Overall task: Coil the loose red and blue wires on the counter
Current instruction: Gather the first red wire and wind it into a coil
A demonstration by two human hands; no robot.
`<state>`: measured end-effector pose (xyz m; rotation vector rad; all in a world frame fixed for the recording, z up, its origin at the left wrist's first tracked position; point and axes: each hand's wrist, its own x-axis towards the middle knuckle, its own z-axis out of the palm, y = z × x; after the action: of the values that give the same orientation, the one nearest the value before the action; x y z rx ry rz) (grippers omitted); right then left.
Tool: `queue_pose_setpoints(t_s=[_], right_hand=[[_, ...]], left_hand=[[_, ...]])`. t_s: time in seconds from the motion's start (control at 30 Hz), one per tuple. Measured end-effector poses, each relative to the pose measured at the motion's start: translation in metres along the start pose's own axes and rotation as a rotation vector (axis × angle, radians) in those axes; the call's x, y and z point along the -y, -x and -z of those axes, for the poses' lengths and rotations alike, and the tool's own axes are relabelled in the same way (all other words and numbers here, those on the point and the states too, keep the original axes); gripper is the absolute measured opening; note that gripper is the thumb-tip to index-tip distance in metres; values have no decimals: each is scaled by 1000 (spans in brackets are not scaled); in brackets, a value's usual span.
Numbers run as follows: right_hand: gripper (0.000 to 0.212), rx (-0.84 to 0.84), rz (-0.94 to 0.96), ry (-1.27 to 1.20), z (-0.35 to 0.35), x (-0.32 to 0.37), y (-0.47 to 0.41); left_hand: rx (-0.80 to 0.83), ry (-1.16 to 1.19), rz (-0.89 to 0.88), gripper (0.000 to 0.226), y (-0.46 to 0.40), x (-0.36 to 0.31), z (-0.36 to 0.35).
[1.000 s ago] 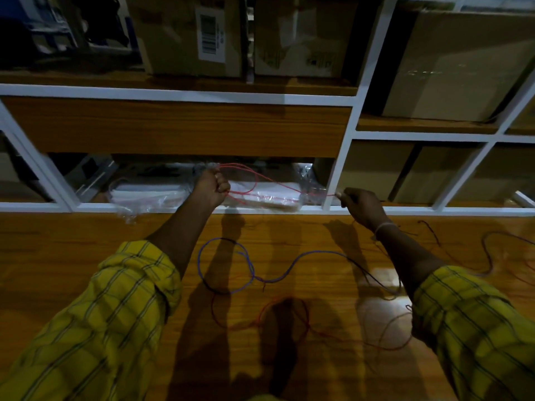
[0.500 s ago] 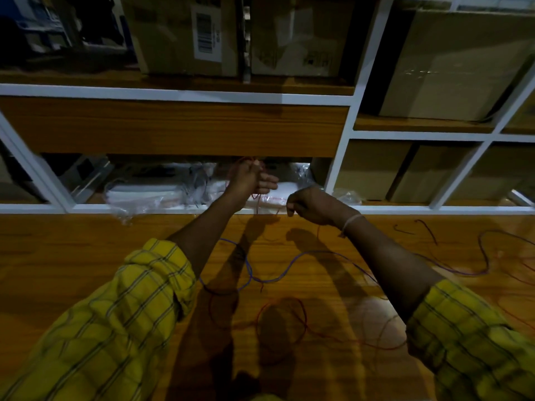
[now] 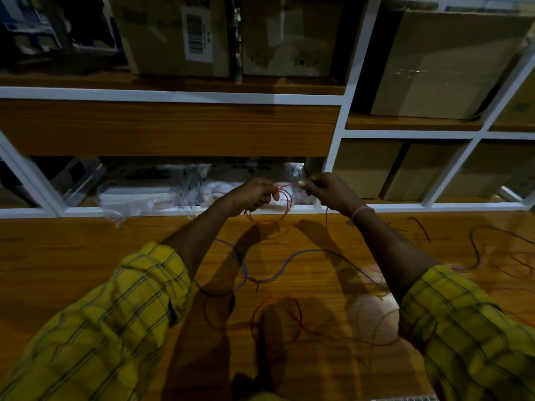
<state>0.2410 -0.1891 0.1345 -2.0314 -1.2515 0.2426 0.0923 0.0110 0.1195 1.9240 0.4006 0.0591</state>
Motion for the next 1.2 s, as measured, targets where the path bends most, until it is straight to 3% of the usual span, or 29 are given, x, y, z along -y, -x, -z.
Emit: queue_pose_setpoints(t_s=[0.1,0.23,0.43,0.5,0.67,0.73,0.83,0.97,1.1,1.2], right_hand=[[38,-27,-95,-147,16,-19,9],[35,-127,-225,-184,28,-51,22],[35,-195,-252,91,31,-86,35],[24,-166,-226,246,28,-84,34],[10,89,13,645,4,-57,30],[8,230,74,683,-7,-43,26],[10,355,194,620,-16,-22,18],[10,200,258,365,-18,9,11],[6,-83,117,138,-13,16,2],[16,-198,62,98,-8,13,1]], left_hand=[[9,81,36,30,4,5,14],[-174,432,106,25,9,15,35],[-411,954,195,32,6,30,55],[-449,1025,201,37,5,27,51],[-576,942,237,40,-12,32,41],[-593,842,195,40,-18,24,31],[-479,750,120,39,-20,8,13],[-254,446,33,36,-22,4,-4],[-83,302,22,31,-14,-5,-20],[-24,202,-16,29,-12,-4,-26]])
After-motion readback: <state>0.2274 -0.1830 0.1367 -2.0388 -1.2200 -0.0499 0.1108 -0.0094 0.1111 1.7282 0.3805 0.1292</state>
